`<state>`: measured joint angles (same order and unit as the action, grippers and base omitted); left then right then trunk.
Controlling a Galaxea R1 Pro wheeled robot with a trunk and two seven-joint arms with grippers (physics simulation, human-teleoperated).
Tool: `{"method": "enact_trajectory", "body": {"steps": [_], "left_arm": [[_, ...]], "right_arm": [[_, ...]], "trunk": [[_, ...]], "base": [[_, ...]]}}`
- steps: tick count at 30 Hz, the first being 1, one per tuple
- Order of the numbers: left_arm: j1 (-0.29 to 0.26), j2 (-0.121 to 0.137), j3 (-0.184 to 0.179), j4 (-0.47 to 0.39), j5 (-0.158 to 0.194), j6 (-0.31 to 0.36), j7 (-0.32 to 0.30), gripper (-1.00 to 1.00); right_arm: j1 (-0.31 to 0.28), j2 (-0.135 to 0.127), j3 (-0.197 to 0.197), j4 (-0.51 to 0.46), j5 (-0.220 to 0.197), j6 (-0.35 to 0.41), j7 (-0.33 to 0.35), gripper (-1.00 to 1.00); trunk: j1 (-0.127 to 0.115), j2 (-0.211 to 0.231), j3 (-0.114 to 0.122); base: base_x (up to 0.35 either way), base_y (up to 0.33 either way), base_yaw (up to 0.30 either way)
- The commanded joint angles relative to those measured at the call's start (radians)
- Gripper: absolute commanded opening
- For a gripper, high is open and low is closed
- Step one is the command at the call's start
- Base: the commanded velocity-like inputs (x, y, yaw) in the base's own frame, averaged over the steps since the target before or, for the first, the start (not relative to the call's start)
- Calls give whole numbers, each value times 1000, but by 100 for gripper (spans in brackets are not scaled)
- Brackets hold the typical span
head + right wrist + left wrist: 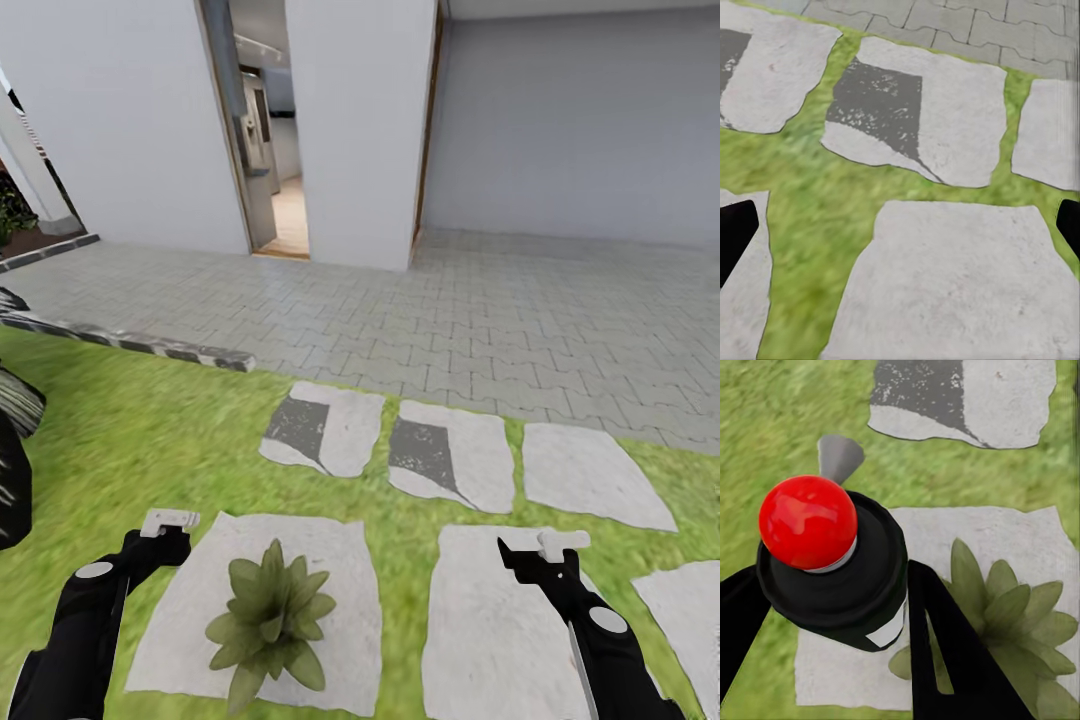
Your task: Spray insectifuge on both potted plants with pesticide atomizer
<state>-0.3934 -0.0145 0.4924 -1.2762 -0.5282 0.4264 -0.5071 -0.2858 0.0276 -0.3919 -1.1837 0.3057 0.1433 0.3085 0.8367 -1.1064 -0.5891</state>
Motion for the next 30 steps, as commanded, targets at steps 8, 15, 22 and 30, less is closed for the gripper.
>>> {"method": "enact_trajectory", "body": {"steps": [8, 15, 22, 30], "left_arm": [[-1, -1, 3, -1, -9, 2, -8, -100], [-1, -1, 3, -2, -9, 2, -8, -100], [-1, -1, 3, -2, -9, 2, -8, -100], [-1, -1, 3, -2, -7, 3, -8, -100]], "right_arm": [[-1, 2, -4, -2, 9, 4, 9, 100], [-1, 2, -4, -2, 9, 4, 9, 100], [-1, 2, -4, -2, 9, 4, 9, 100], [-1, 2, -4, -2, 9, 4, 8, 100]], "trunk": [[0, -1, -1], [0, -1, -1], [0, -1, -1], [0, -1, -1]], "base": [[134, 189, -156], [10, 163, -5], [0, 23, 0], [0, 0, 0]]}}
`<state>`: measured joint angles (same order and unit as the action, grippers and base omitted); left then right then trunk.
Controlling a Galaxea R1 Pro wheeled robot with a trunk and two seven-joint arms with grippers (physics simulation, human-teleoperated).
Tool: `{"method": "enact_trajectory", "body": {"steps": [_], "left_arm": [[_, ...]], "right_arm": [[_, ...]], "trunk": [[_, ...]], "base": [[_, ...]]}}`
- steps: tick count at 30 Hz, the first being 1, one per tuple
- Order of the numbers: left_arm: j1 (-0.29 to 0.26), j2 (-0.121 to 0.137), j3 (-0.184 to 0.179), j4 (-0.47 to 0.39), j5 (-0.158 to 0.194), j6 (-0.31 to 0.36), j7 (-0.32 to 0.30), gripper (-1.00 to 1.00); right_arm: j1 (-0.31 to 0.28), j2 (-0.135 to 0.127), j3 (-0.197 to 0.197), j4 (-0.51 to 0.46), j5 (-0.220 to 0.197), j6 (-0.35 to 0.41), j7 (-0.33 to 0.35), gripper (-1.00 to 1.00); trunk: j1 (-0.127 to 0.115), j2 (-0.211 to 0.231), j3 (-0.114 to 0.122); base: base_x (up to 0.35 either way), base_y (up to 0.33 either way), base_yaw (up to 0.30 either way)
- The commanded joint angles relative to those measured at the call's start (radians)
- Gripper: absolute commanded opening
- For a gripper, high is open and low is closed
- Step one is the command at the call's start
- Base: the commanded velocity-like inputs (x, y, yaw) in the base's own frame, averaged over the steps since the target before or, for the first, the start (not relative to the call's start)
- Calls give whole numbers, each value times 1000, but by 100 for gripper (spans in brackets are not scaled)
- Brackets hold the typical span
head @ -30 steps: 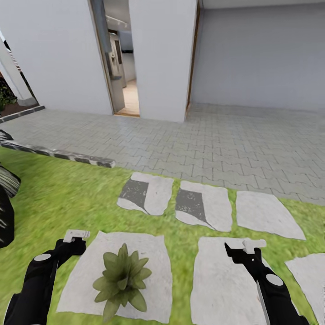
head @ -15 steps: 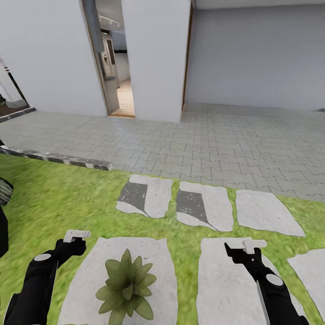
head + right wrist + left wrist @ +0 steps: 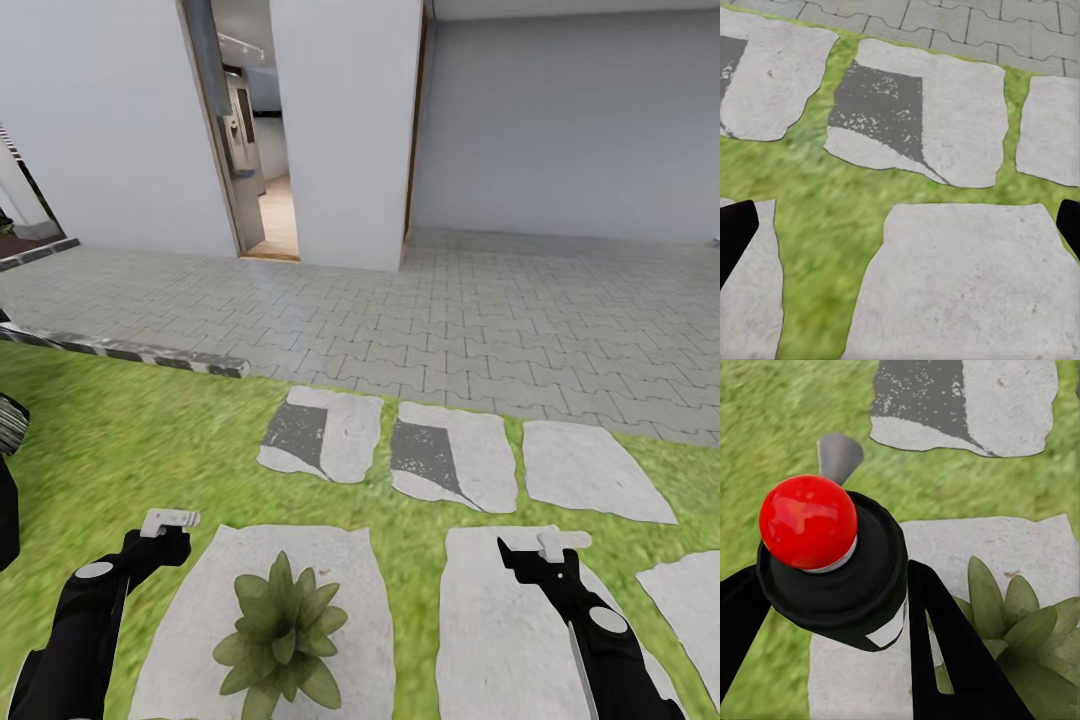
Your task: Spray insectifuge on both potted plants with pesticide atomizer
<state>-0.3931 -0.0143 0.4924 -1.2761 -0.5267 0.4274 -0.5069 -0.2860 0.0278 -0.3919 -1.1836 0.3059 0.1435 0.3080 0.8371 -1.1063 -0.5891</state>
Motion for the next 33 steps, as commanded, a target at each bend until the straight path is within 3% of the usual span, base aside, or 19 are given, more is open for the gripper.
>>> {"method": "enact_trajectory", "body": {"steps": [1, 6, 13, 15, 17, 18, 19, 20, 23, 24, 26, 27, 28, 29, 31, 33], "left_arm": [[-1, -1, 3, -2, -9, 2, -8, -100], [-1, 1, -8, -9, -9, 5, -12, -100], [-1, 10, -234, -14, -8, 14, -31, -100], [-1, 11, -274, -14, -7, 14, -120, -100], [-2, 13, -290, -14, -9, 15, -352, -100], [-3, 15, -292, -14, -10, 15, -428, -100], [-8, 18, -294, -20, -14, 27, -562, -100], [-18, 28, -296, -38, -17, 48, -641, -100], [-45, 129, -301, -88, -18, 141, -768, -100], [-54, 212, -303, -100, -18, 186, -851, -100], [-61, 292, -306, -106, -18, 208, -941, -100], [-62, 314, -311, -107, -18, 212, -960, -100], [-62, 338, -328, -107, -18, 215, -976, -100], [-60, 384, -422, -106, -19, 218, -990, -100], [-59, 392, -476, -107, -19, 219, -992, -100], [-58, 394, -521, -108, -19, 218, -993, -100]], "right_arm": [[-1, 1, -4, -2, 9, 4, 9, 100], [-1, 1, -5, -2, 9, 4, 12, 100], [-1, 1, -5, -2, 7, 4, 14, 100], [-1, 1, -6, -2, 7, 4, 14, 100], [-1, 0, -7, -2, 7, 5, 14, 100], [-1, 0, -7, -2, 7, 4, 14, 100], [-1, 0, -7, -2, 7, 4, 14, 100], [-1, 0, -7, -2, 7, 5, 14, 100], [-1, 0, -6, -2, 7, 5, 17, 100], [-1, 0, -5, -1, 7, 5, 19, 100], [-1, 0, -1, -2, 6, 5, 37, 100], [-1, 0, 4, -2, 6, 5, 67, 100], [-1, 0, 14, -2, 6, 5, 142, 100], [-1, 0, 45, -3, 4, 10, 381, 100], [-1, 0, 62, -8, 4, 55, 448, 100], [-1, 0, 166, -15, 3, 254, 475, 100]], "trunk": [[0, -1, -1], [0, -1, -1], [0, -1, -1], [0, -1, -1], [0, -1, -1], [0, -1, -1], [0, -1, -1], [0, -1, -1], [0, -1, -1], [0, -1, -1], [0, -1, -1], [0, -1, -1], [0, -1, -1], [0, -1, -1], [0, -1, -1], [0, -1, -1]], "base": [[0, 0, 0], [0, 0, 0], [0, 0, 0], [0, 0, 0], [0, 0, 0], [0, 0, 0], [0, 0, 0], [0, 0, 0], [0, 0, 0], [0, 0, 0], [0, 0, 0], [0, 0, 0], [0, 0, 0], [0, 0, 0], [0, 0, 0], [0, 0, 0]]}}
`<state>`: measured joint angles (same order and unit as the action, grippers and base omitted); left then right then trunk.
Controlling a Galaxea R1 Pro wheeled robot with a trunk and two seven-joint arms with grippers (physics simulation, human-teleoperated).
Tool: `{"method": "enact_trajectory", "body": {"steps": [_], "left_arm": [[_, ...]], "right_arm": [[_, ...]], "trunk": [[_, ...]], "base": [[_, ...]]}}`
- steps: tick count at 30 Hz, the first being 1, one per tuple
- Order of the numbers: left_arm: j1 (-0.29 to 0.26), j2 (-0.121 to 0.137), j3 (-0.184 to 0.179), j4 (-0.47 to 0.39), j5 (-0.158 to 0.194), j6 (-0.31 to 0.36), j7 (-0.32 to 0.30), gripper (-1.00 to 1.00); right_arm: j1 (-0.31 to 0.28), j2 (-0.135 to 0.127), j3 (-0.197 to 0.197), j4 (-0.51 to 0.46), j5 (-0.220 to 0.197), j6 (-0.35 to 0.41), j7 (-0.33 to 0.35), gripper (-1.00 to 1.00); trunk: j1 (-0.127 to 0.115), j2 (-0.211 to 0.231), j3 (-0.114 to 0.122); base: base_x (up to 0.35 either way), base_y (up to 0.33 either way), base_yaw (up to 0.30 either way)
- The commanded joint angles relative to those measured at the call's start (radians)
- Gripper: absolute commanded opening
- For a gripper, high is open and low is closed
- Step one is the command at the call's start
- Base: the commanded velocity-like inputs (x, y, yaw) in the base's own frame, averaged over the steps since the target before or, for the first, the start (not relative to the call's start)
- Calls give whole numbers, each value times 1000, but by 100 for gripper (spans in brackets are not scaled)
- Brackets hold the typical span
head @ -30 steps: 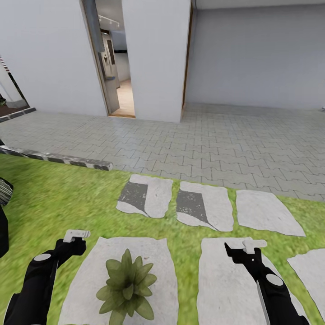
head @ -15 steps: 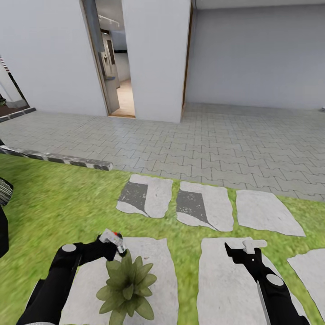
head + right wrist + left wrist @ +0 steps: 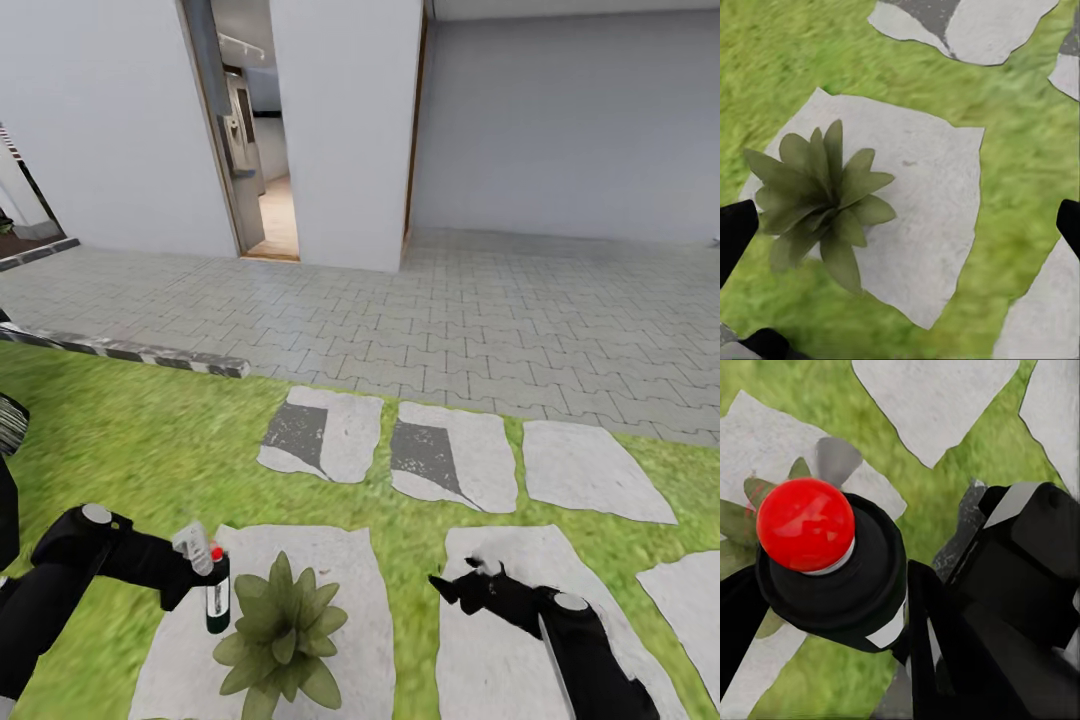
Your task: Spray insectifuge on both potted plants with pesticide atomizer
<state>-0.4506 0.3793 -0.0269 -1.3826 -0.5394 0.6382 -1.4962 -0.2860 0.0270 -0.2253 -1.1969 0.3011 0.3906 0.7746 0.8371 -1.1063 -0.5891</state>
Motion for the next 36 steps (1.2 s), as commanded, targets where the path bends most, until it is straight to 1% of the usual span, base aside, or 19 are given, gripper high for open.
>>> {"method": "enact_trajectory", "body": {"steps": [1, 3, 4, 5, 6, 8, 9, 12, 13, 14, 16, 18, 20, 21, 22, 28, 30, 33, 36], "left_arm": [[-1, 1, -9, -1, -7, 8, -4, -100], [0, 0, -14, -2, -7, 2, -4, -100], [-1, -1, -15, -3, -7, -1, -4, -100], [-1, -1, -15, -3, -7, -4, -4, -100], [-3, -2, -16, -4, -6, -7, -5, -100], [-5, -2, -18, -5, -6, -9, -5, -100], [-6, -2, -27, -15, -5, -10, -6, -100], [-7, -3, -70, -57, -5, -11, -6, -100], [-8, -3, -84, -63, -5, -11, -6, -100], [-11, -4, -105, -68, -5, -10, -6, -100], [-18, -7, -136, -71, -5, -10, -5, -100], [-23, -15, -157, -72, -4, -9, -5, -100], [-32, -39, -173, -73, -4, -9, -4, -100], [-36, -60, -178, -73, -4, -9, -4, -100], [-37, -76, -180, -73, -4, -9, -4, -100], [-48, -193, -182, -72, -4, -9, -1, -100], [-50, -217, -188, -72, -4, -9, -1, -100], [-51, -235, -215, -71, -4, -9, 2, -100], [-51, -240, -228, -71, -4, -9, 3, -100]], "right_arm": [[-1, 1, 66, -4, 7, 85, 12, 100], [-1, 1, 143, -39, 5, 167, 15, 100], [-1, 2, 164, -101, 5, 213, 16, 100], [-1, 2, 172, -140, 5, 249, 16, 100], [-1, 2, 179, -194, 4, 315, 16, 100], [-1, 2, 185, -249, -1, 414, 17, 100], [-1, 2, 192, -263, -16, 447, 17, 100], [-7, 2, 214, -275, -128, 482, 17, 100], [-10, 2, 217, -277, -175, 501, 17, 100], [-13, 2, 220, -281, -247, 542, 17, 100], [-27, 2, 222, -292, -339, 596, 17, 100], [-39, 2, 222, -296, -375, 614, 17, 100], [-47, 2, 223, -299, -391, 622, 17, 100], [-50, 1, 223, -300, -396, 625, 17, 100], [-51, 1, 223, -300, -398, 626, 17, -100], [-51, 1, 225, -300, -400, 626, 17, -100], [-51, 1, 239, -300, -400, 626, 17, -100], [-51, 1, 303, -301, -399, 626, 17, -100], [-51, 1, 325, -302, -399, 626, 16, -100]], "trunk": [[0, -1, -1], [0, -1, -1], [0, -1, -1], [0, -1, -1], [0, -1, -1], [0, -1, -1], [0, -1, -1], [0, -1, -1], [0, -1, -1], [0, -1, -1], [0, -1, -1], [0, -1, -1], [0, -1, -1], [0, -1, -1], [0, -1, -1], [0, -1, -1], [0, -1, -1], [0, -1, -1], [0, -1, -1]], "base": [[0, 0, 0], [0, 0, 0], [0, 0, 0], [0, 0, 0], [0, 0, 0], [0, 0, 0], [0, 0, 0], [0, 0, 0], [0, 0, 0], [0, 0, 0], [0, 0, 0], [0, 0, 0], [0, 0, 0], [0, 0, 0], [0, 0, 0], [0, 0, 0], [0, 0, 0], [0, 0, 0], [0, 0, 0]]}}
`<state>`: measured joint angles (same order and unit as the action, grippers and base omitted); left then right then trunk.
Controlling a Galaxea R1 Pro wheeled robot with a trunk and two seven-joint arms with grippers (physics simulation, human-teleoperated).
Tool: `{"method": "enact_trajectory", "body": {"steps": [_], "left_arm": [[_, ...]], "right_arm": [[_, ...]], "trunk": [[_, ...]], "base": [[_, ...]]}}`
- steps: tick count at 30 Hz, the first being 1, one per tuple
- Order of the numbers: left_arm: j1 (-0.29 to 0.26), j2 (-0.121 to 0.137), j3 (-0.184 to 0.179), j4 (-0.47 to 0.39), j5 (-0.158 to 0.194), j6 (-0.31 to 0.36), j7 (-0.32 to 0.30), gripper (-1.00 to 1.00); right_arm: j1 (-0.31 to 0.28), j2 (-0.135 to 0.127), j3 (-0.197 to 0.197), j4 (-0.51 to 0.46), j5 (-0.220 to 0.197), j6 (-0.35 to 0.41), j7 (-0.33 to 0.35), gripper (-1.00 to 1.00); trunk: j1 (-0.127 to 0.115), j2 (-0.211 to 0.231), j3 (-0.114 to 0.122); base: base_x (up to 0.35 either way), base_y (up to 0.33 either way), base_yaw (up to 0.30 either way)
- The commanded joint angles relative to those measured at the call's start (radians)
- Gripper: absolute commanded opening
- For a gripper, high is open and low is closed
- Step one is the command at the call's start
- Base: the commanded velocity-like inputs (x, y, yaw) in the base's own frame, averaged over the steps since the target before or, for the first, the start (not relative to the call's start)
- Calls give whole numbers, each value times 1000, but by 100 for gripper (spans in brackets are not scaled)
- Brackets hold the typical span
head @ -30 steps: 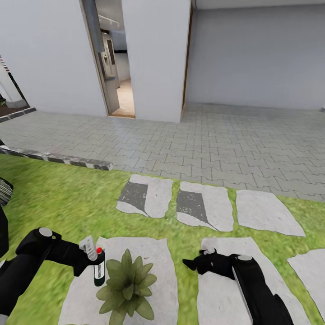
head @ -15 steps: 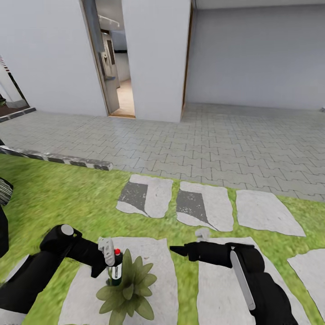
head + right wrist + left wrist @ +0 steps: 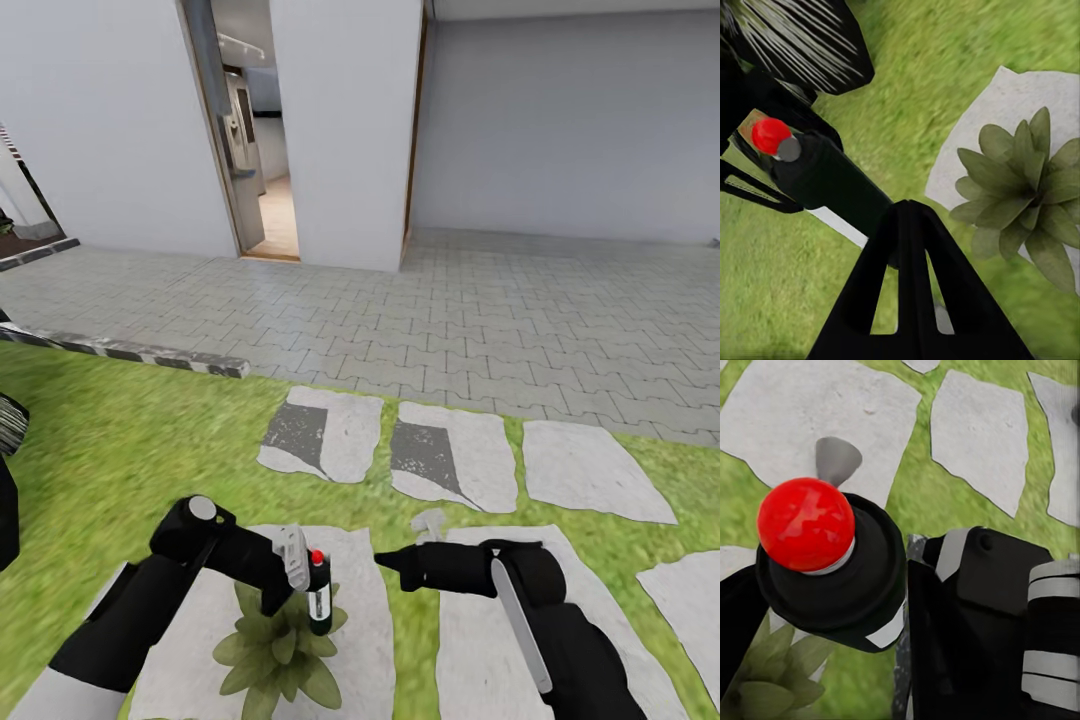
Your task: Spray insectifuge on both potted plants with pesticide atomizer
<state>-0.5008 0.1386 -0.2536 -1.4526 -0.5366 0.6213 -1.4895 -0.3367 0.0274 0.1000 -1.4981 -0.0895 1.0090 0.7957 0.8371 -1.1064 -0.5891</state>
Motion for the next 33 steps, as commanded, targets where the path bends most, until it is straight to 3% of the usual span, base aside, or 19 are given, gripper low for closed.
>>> {"method": "enact_trajectory", "body": {"steps": [1, 5, 8, 12, 15, 19, 22, 27, 33], "left_arm": [[-1, 0, -7, -2, -7, 8, -3, -100], [-1, 0, -78, 0, -7, 8, -1, -100], [-1, -3, -100, 0, -6, 8, 0, -100], [-1, -36, -110, 0, -9, 8, 6, -100], [-9, -43, -122, -1, -14, 9, 10, -100], [-55, -44, -190, -2, -17, 22, 11, -100], [-76, -45, -200, -2, -22, 33, 11, -100], [-95, -52, -203, -1, -101, 48, 9, -100], [-101, -60, -204, 1, -116, 62, 9, -100]], "right_arm": [[0, 0, 2, -1, -9, 8, -5, -100], [-1, 0, 4, 0, -9, 8, -6, -100], [-1, 0, 4, 0, -9, 8, -6, -100], [0, 0, 4, -1, -9, 8, -5, -100], [0, 0, 4, 0, -9, 8, -5, -100], [-1, 0, 5, 0, -9, 8, -5, -100], [-1, 0, 6, 0, -9, 9, -5, -100], [-1, 0, 6, 0, -9, 9, -5, -100], [-1, 0, 6, 0, -9, 9, -6, -100]], "trunk": [[0, -1, -1], [0, -1, -1], [0, -1, -1], [0, -1, -1], [0, -1, -1], [0, -1, -1], [0, -1, -1], [0, -1, -1], [0, -1, -1]], "base": [[0, 0, 0], [0, 0, 0], [0, 0, 0], [0, 0, 0], [0, 0, 0], [0, 0, 0], [0, 0, 0], [0, 0, 0], [0, 0, 0]]}}
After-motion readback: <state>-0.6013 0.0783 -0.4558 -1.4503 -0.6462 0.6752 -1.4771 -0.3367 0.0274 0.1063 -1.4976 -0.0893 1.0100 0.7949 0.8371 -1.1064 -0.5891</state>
